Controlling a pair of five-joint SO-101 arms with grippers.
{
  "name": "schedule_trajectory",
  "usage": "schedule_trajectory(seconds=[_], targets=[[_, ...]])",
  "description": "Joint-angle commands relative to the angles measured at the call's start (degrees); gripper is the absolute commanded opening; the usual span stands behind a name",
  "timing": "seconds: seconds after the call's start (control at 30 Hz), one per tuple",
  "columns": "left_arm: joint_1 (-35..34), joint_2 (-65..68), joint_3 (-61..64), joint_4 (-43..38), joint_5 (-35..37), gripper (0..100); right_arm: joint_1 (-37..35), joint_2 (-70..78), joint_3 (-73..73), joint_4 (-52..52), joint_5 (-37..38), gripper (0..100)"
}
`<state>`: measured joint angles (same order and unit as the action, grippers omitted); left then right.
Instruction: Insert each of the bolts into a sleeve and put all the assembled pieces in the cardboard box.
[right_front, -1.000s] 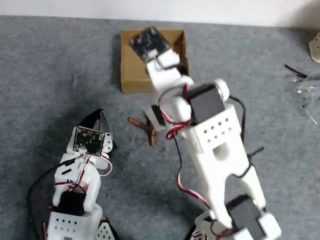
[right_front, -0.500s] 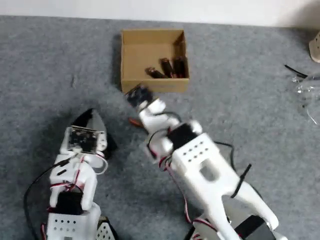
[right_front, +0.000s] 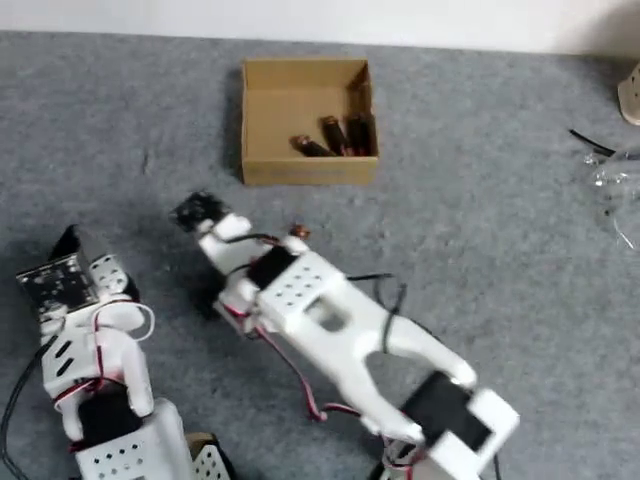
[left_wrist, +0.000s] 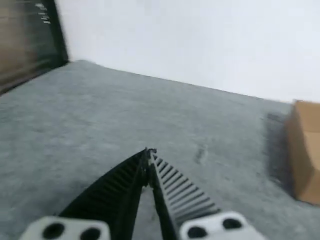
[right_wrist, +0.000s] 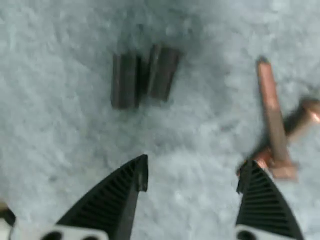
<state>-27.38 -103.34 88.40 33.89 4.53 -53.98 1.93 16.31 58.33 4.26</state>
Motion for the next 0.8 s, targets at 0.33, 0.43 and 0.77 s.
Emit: schedule_trajectory(seconds=[0.33, 0.43, 0.77], targets=[[-7.0, -0.7, -3.5, 0.1, 5.2, 1, -3.4, 16.0, -18.2, -1.4, -6.2, 26.7], [-6.9, -0.7, -1.2, -1.6, 5.2, 1, -3.5, 18.4, -20.9, -1.3, -6.2, 26.7], [-3.9, -0.7, 1.5, -5.9, 4.9, 1, -0.3, 26.2, -26.9, -1.3, -6.1, 26.7]])
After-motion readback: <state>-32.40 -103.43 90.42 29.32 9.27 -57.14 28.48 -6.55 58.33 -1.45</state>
